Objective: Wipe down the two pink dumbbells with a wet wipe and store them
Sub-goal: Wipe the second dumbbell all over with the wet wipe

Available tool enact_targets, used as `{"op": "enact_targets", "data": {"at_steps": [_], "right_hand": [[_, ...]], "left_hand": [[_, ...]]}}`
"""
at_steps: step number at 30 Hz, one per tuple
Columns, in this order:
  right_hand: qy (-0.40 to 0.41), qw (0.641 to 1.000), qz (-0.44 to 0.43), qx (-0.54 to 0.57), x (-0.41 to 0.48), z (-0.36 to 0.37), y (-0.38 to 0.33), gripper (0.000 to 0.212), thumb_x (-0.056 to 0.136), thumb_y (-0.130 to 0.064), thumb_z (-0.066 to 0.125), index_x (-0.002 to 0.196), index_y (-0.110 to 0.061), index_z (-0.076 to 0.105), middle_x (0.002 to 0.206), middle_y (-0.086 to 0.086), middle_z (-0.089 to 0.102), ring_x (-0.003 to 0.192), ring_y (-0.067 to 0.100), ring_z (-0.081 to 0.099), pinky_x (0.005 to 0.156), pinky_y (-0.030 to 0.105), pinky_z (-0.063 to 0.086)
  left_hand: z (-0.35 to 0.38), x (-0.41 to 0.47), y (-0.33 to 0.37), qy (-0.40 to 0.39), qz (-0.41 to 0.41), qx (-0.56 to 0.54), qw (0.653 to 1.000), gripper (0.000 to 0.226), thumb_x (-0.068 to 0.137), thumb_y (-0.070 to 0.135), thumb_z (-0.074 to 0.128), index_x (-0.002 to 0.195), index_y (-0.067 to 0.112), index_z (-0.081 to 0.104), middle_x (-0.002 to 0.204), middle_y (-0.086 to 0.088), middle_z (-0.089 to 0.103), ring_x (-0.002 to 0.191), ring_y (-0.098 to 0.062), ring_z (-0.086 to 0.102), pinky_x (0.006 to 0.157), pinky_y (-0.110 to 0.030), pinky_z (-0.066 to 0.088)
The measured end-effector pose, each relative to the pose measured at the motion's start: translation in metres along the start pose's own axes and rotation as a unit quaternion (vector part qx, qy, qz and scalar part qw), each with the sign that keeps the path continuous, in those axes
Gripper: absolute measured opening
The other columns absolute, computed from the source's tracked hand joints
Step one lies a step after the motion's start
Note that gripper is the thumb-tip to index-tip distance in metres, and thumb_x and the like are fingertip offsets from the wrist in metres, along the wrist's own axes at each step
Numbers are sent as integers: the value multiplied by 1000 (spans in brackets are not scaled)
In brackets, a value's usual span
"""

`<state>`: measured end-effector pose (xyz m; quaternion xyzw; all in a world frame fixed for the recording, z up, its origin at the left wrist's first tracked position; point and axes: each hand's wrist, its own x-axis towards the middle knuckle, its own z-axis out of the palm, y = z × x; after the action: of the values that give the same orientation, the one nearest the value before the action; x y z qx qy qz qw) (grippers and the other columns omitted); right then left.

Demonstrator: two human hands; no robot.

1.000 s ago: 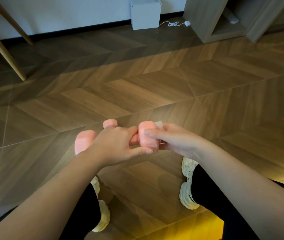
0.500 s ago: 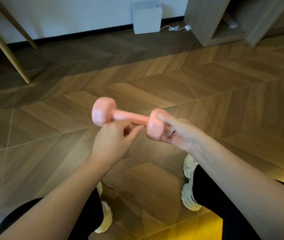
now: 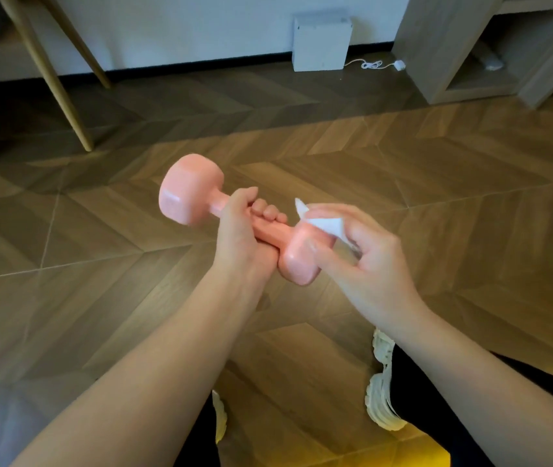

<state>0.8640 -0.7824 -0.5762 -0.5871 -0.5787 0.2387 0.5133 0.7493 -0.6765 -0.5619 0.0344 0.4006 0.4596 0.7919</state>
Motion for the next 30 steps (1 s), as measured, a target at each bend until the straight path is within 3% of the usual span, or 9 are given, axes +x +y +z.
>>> {"op": "enact_targets", "data": {"at_steps": [3, 6, 10, 12, 14, 17, 20, 26, 30], "right_hand": [[-55, 987, -116, -99, -6, 3, 1, 31, 94, -25, 63, 121, -9, 67, 138, 4, 58, 136, 19, 47, 113, 41, 37], [-104, 987, -105, -67, -9, 4, -2, 38, 100, -39, 47, 128, -19, 62, 151, 2, 45, 147, 20, 29, 120, 53, 21], [-33, 983, 151, 100, 5, -1, -12, 59, 84, -61, 59, 139, -44, 45, 156, -10, 35, 143, 6, 34, 114, 30, 35], [-84, 918, 334, 196, 12, -2, -11, 88, 71, -62, 74, 146, -43, 32, 146, -6, 49, 127, 15, 56, 103, 43, 48], [-157, 867, 396, 257, 12, -1, -8, 88, 74, -47, 78, 148, -37, 32, 129, -2, 64, 106, 23, 70, 83, 44, 58], [-166, 867, 386, 265, 11, 0, -5, 72, 80, -28, 79, 141, -28, 42, 124, 2, 68, 102, 25, 71, 73, 36, 59], [-174, 856, 394, 287, 12, -4, 0, 77, 76, -20, 81, 143, -26, 41, 131, 8, 62, 109, 30, 68, 81, 41, 59], [-198, 848, 406, 278, 13, -3, -3, 74, 75, -41, 77, 140, -28, 43, 126, 8, 65, 105, 28, 70, 75, 39, 58], [-147, 865, 407, 253, 7, 6, -3, 64, 82, -36, 74, 137, -25, 44, 122, 8, 67, 99, 26, 72, 73, 37, 58]], "left_hand": [[-2, 2, 3, 14, 5, -12, 1000, 36, 94, 8, 51, 62, 17, 37, 48, 4, 37, 40, -10, 39, 54, -25, 40], [-5, 5, 9, 35, 4, -36, 999, 32, 94, 7, 48, 66, 17, 36, 47, 4, 36, 39, -11, 39, 53, -26, 39], [-7, 3, 13, 44, 13, -41, 998, 31, 94, 7, 49, 68, 17, 36, 48, 4, 36, 39, -11, 38, 53, -25, 38], [-7, 1, 12, 43, 17, -38, 998, 30, 94, 7, 49, 68, 16, 37, 49, 4, 36, 40, -11, 37, 55, -26, 38], [-7, 1, 10, 42, 19, -28, 999, 29, 94, 6, 49, 69, 16, 37, 49, 4, 35, 41, -11, 36, 56, -26, 37], [-6, 0, 5, 39, 16, -11, 999, 28, 94, 6, 48, 71, 16, 37, 50, 4, 34, 43, -11, 36, 57, -26, 38], [-6, 1, 3, 45, 14, -2, 999, 28, 94, 6, 48, 71, 16, 37, 49, 4, 35, 41, -11, 37, 56, -26, 38], [-9, 2, 2, 49, 5, 7, 999, 27, 93, 7, 49, 70, 16, 38, 49, 4, 37, 40, -11, 39, 55, -26, 39], [-10, 0, -1, 50, 7, 22, 998, 30, 93, 8, 50, 68, 16, 37, 49, 5, 36, 38, -11, 38, 52, -25, 40]]}}
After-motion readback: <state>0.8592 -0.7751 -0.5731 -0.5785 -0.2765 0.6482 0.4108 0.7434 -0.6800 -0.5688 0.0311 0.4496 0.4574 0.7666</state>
